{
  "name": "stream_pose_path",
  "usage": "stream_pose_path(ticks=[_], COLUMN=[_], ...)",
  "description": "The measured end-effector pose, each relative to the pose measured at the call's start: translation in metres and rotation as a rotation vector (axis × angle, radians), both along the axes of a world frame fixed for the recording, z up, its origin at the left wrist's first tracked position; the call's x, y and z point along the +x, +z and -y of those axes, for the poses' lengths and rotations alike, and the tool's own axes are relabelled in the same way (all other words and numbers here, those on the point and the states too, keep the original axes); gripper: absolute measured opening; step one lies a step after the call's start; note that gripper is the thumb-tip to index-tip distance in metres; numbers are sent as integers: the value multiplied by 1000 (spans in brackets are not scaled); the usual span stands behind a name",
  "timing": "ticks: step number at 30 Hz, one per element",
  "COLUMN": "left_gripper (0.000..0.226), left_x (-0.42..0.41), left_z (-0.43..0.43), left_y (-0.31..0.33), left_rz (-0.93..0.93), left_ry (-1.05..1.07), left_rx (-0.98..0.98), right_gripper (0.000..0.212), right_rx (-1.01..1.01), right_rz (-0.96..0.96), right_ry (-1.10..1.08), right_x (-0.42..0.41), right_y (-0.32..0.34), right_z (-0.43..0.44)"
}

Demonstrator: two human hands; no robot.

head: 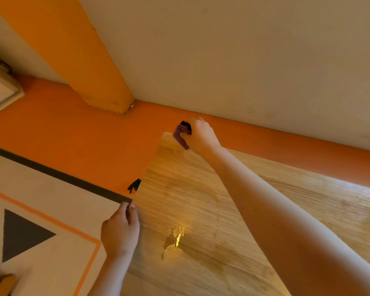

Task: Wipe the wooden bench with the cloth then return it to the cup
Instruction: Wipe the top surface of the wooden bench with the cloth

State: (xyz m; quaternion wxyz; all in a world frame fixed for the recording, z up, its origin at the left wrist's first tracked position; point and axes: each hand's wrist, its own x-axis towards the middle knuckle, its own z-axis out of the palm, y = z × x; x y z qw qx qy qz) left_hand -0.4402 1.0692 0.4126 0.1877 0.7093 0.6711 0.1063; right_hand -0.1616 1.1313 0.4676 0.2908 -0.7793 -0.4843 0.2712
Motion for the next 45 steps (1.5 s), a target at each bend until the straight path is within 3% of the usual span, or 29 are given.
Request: stream_pose_path(ticks=[5, 11, 15, 22, 28, 33, 35, 40, 43, 45], left_gripper=[32, 30, 29, 29, 31, 32, 32, 32, 31, 31], left_x=[0, -2, 0, -2, -6, -4, -5, -6, -7, -6], left_z=[0, -1, -1, -2, -2, -3, -3, -2, -2, -2], left_y=[-4, -8, -7, -9, -11, -13, -13, -14, -14, -14], left_rz=[181, 181, 215, 205, 215, 219, 204, 209, 227, 225], left_ry=[29, 8, -4, -27, -44, -46, -53, -68, -77, -82], left_rx=[-62, -58, -53, -25, -50, -33, -26, -30, -25, -23], right_gripper=[20, 24, 18, 20, 18, 18, 17, 14, 8, 10], right_rx=[-92, -17, 30, 84, 62, 97, 123, 161, 160, 173], right_rz=[127, 81, 89, 152, 97, 96, 88, 8, 77, 37], right_ry=[87, 273, 94, 2, 376, 18, -6, 306, 532, 526], right_x=[-19, -57, -22, -18, -41, 10, 8, -38, -68, -55], right_y=[-18, -31, -32, -42, -48, -55, -60, -59, -56, -51], right_z=[-26, -26, -35, -52, -39, -47, -45, -22, 1, 3])
